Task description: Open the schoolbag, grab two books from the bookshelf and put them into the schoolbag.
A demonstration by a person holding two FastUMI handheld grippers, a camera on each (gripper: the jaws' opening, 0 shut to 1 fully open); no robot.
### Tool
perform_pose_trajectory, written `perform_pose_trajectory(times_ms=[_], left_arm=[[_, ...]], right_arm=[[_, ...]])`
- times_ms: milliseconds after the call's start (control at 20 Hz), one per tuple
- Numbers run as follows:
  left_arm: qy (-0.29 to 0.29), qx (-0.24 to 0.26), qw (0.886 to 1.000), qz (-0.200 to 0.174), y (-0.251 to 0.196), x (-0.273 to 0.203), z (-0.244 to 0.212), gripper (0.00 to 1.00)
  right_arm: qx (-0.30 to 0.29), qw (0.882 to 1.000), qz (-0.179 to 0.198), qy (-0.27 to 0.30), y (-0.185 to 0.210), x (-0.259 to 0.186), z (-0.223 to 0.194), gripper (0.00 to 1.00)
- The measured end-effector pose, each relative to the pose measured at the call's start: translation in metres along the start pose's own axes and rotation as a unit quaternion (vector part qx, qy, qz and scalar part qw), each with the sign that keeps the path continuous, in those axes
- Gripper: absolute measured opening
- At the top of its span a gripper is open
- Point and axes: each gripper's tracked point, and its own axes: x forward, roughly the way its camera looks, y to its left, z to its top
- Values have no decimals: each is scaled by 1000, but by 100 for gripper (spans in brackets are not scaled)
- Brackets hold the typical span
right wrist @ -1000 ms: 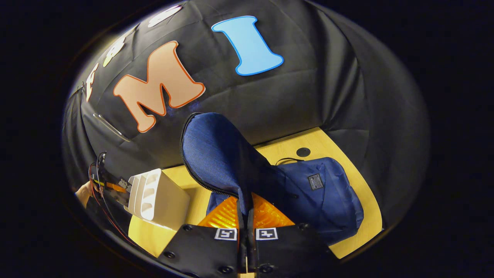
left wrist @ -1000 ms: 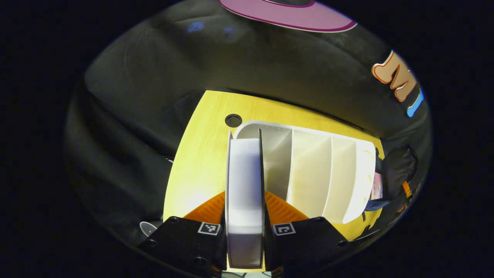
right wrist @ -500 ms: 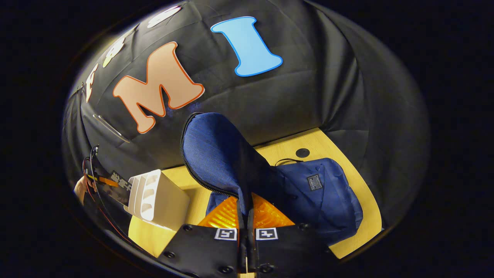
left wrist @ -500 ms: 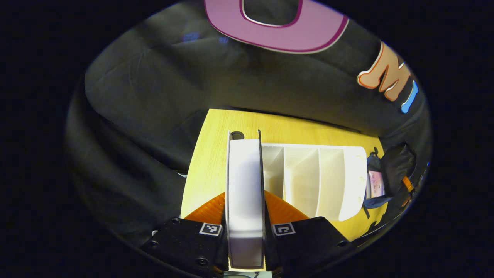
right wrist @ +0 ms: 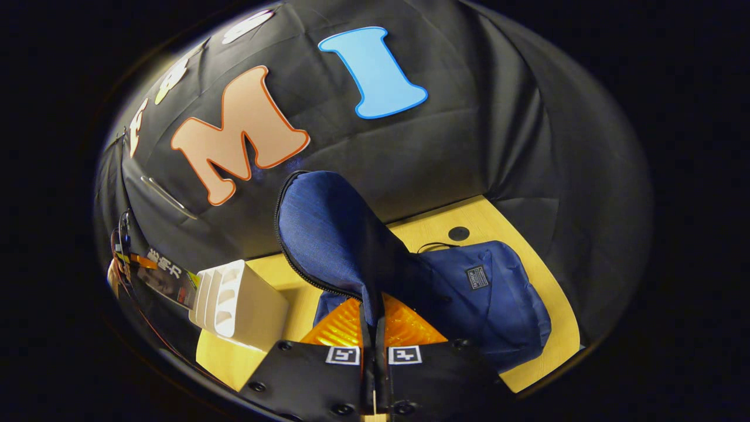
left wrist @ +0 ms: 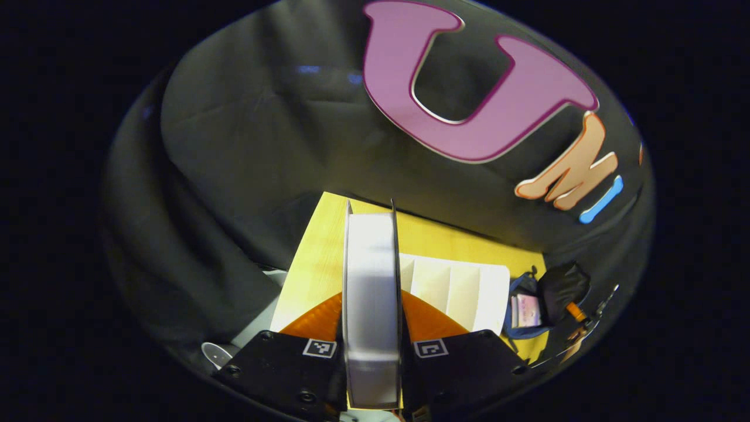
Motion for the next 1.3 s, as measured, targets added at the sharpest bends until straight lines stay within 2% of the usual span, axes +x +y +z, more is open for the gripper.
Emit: perform_pose_trajectory(times_ms=[150,350,650,850,1100,1300], left_arm=[[-21,-64,997,-44,-6,-19,9,33],[-49,-171,976,-123,-23,-28,18,32],[-70,-235,952,-185,-44,-28,16,32],[-75,-277,924,-252,-86,-22,4,32],[-44,-281,917,-281,-132,7,-30,32],[-26,-266,922,-281,-172,39,-52,34]], right_arm=[[4,1000,-1,-1,0,-1,0,4],[16,1000,1,-2,-3,1,-4,2],[19,1000,2,-3,-4,0,-3,5],[18,1000,3,-1,-3,1,-4,3],[18,1000,7,-2,-3,1,-3,3],[21,1000,13,-1,-1,4,-6,4]])
